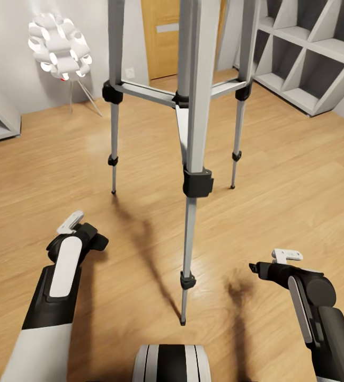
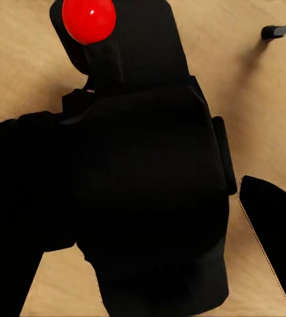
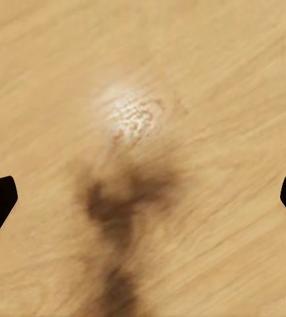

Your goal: Attach the digital camera to the camera tripod in the bedroom.

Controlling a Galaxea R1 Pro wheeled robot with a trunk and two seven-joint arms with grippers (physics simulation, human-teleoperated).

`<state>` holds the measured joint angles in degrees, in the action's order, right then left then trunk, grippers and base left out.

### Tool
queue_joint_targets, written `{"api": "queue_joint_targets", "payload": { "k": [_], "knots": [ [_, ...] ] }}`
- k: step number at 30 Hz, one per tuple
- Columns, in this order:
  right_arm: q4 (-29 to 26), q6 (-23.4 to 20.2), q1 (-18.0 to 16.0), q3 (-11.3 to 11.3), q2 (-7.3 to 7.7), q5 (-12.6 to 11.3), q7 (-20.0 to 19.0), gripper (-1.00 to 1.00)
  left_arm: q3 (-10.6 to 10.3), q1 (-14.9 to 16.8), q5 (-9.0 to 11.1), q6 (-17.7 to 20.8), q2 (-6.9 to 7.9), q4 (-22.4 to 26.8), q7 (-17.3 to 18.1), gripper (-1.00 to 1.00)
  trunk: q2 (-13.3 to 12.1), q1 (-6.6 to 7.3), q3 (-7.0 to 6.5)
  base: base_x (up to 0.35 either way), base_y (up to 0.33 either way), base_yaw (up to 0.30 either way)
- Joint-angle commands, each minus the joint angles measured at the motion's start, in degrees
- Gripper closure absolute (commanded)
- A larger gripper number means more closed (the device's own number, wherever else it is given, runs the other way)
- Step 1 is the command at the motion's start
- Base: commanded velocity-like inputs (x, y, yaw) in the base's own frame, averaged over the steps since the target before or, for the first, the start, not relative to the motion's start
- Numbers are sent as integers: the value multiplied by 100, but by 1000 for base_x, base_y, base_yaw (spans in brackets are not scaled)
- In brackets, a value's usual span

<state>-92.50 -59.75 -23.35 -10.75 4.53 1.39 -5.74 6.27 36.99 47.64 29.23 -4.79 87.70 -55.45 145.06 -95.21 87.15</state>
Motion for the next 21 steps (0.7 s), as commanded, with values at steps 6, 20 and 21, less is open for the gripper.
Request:
{"api": "queue_joint_targets", "payload": {
  "k": [6,20,21],
  "knots": [
    [-6,-25,-10,5,3,19,-41,-100,-54,-505,185,172,16,208,41,100,-7,16,-130,0,0,0],
    [-5,-25,-19,251,-15,18,-41,-100,-69,-812,261,696,74,349,174,100,-25,52,-440,0,0,0],
    [-5,-25,-18,333,-13,18,-41,-100,-68,-824,261,737,76,360,176,100,-27,55,-462,0,0,0]
  ]
}}
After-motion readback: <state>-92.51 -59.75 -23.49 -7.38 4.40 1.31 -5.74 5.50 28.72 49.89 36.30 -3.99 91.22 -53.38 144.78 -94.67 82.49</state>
